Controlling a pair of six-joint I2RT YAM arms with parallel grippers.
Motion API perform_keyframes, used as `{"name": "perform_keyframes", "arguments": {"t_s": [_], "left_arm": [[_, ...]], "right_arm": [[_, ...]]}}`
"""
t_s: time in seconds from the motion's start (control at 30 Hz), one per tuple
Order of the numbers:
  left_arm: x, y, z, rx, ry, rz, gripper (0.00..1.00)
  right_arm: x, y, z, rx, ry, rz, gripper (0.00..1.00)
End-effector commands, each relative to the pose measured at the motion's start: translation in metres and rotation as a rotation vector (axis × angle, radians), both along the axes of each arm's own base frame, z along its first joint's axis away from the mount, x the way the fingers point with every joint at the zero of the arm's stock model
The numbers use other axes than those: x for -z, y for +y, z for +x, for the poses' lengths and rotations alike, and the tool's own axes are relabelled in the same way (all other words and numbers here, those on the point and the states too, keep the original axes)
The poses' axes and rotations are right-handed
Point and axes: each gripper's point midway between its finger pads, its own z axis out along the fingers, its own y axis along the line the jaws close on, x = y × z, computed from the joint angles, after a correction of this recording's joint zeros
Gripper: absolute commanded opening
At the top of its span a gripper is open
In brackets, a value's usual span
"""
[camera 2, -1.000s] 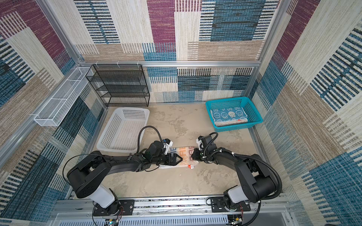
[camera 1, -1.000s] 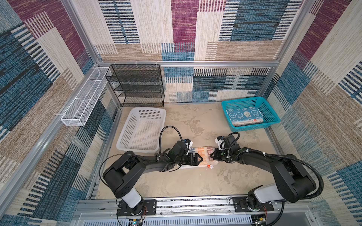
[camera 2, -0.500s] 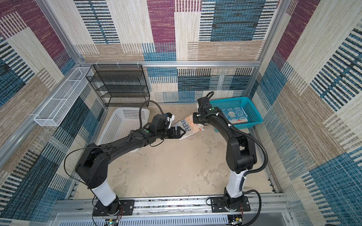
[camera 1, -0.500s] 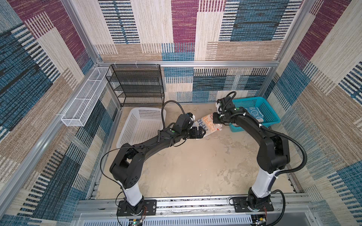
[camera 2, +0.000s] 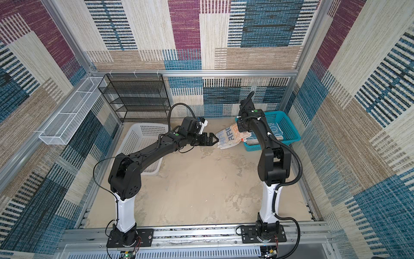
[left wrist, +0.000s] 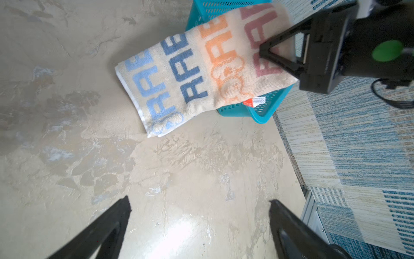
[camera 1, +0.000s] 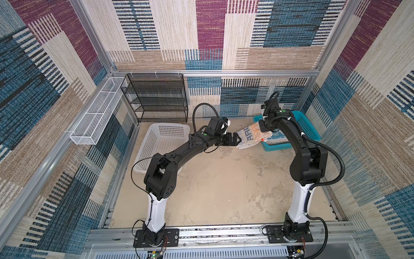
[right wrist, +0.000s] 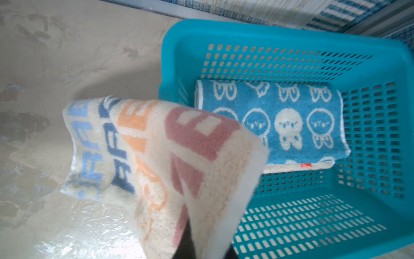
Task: Fold and stack the towels
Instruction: 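Carry the towel into the teal basket with the right gripper while the left releases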
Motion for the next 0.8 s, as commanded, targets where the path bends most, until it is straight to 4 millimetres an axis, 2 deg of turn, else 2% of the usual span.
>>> {"name": "perform_keyframes", "arguments": {"t_s": [0.0,0.2,0.5,0.77], "left_arm": [[-0.006,-0.007,0.003,0.033,-0.015,-0.002,0.99],[-0.017,-0.02,0.018,0.045,-0.034,-0.013,0.99],[-0.01,-0.031,0.03,0.058,-0.027,0.001,0.99],[-0.003,-0.034,0.036,0.071,-0.021,0.023,0.99]], "right_arm": [[-0.019,-0.018,0.014,-0.04,-0.062,-0.059,0.0],[-0.016,-0.042,0.027,-0.134,-0.078,-0.188,0.0],[-0.011,-0.095,0.043,-0.129,-0.111,-0.268,0.0],[0.015,-0.115,0.048,-0.17,-0.118,-0.305,0.0]]}}
